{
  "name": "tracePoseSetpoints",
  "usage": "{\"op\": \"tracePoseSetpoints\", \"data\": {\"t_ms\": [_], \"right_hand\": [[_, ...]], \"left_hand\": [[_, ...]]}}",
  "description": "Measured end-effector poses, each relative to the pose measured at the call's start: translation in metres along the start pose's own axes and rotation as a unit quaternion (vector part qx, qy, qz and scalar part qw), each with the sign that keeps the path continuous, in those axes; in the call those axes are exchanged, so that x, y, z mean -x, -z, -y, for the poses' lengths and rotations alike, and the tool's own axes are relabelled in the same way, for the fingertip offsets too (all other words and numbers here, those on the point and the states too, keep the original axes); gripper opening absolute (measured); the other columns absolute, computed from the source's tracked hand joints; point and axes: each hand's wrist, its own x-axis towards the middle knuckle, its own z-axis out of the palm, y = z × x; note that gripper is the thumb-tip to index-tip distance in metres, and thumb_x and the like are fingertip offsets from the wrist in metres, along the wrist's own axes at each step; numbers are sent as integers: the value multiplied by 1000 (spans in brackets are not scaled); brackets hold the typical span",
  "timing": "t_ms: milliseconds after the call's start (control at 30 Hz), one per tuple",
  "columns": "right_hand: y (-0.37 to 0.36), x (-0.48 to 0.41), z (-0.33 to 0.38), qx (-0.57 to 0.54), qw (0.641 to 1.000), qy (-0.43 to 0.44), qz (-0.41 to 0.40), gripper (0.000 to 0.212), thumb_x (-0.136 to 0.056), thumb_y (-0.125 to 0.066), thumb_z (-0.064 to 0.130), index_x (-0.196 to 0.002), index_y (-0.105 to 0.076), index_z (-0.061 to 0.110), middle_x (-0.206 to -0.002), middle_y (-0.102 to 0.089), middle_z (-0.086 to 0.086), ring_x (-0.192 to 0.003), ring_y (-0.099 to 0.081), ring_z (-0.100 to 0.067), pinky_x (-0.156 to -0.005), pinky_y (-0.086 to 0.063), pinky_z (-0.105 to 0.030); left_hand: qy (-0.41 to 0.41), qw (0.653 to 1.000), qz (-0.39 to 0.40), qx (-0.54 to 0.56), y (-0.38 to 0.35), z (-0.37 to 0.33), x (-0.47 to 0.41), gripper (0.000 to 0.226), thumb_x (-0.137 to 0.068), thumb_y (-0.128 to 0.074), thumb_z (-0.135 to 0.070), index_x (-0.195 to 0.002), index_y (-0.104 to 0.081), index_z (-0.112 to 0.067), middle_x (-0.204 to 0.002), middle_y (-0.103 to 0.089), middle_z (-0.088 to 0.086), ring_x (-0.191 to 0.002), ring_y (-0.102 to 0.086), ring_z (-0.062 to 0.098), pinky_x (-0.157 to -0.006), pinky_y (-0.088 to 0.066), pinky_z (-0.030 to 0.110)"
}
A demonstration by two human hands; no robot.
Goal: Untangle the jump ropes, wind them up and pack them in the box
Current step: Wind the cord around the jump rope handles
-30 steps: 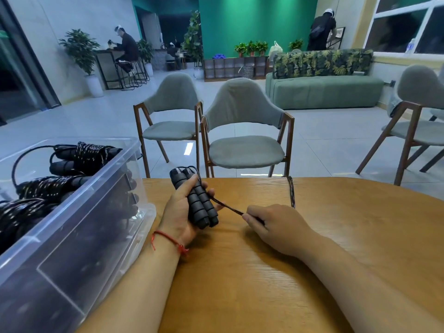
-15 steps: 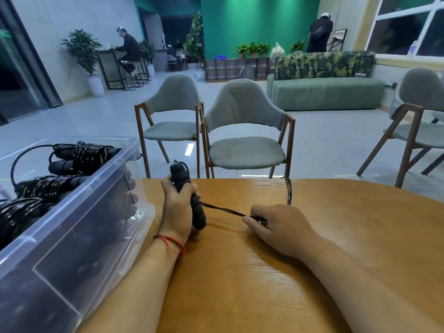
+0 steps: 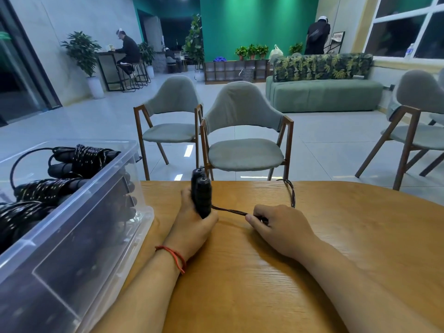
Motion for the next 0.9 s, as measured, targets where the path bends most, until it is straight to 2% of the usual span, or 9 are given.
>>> {"op": "tracePoseSetpoints", "data": {"t_ms": [133,233,300,400,500,600,700,833,900], "right_hand": [[1,0,1,9,1000,4,0,41,-107,-41,65,-88,-61,35,-70,-62,14,-68,-59,-5,-59,-47,-26],[1,-1,6,-13,999,38,12,38,-108,-39,62,-93,-61,35,-73,-63,14,-70,-59,-5,-62,-48,-27],[-2,-1,14,-17,996,78,29,37,-109,-37,61,-99,-60,35,-74,-63,14,-71,-59,-5,-66,-53,-32],[-6,-1,23,-36,995,83,32,37,-109,-36,60,-100,-61,34,-74,-63,12,-72,-59,-6,-67,-53,-34],[-4,-2,21,-48,997,60,30,35,-109,-39,58,-96,-61,33,-73,-63,12,-72,-59,-7,-63,-48,-29],[2,-1,19,-43,997,46,51,34,-109,-42,57,-90,-60,35,-72,-62,12,-74,-59,-8,-58,-36,-24],[5,-1,19,-82,994,33,66,37,-109,-44,57,-86,-62,35,-71,-64,10,-74,-60,-9,-60,-37,-25],[12,-1,16,-106,992,20,66,42,-109,-42,57,-85,-66,33,-72,-66,10,-74,-62,-9,-63,-45,-27],[14,0,14,-75,995,29,60,42,-108,-43,60,-81,-63,35,-69,-64,9,-70,-60,-10,-62,-47,-30]], "left_hand": [[17,1000,-7,-11,-4,1,-2,44,-100,-70,-28,-131,-39,-31,-113,-56,-2,-102,-59,12,-81,-47,29],[56,988,-95,104,-2,-1,-11,46,-98,-72,-38,-134,-46,-30,-114,-64,5,-105,-64,21,-87,-54,40],[96,954,-142,244,0,-1,-19,46,-97,-73,-33,-136,-52,-20,-109,-72,12,-104,-68,28,-96,-56,54],[128,881,-154,428,4,-3,-25,37,-99,-69,-19,-132,-56,-6,-102,-72,10,-105,-73,30,-98,-57,55],[165,816,-125,540,6,-9,-24,34,-101,-66,-17,-132,-53,-13,-115,-74,13,-113,-73,35,-90,-62,54],[190,767,-107,604,6,-11,-23,45,-100,-66,-19,-140,-46,-20,-125,-73,19,-116,-71,44,-105,-51,64],[187,756,-120,615,7,-13,-22,43,-100,-67,-19,-139,-48,-18,-109,-75,15,-110,-74,40,-105,-50,67],[188,759,-119,611,10,-10,-23,35,-99,-70,-20,-130,-54,-14,-91,-68,6,-85,-72,23,-101,-54,62],[188,795,-135,561,11,-5,-24,25,-98,-71,-23,-118,-59,-14,-83,-66,1,-77,-67,19,-93,-59,57]]}}
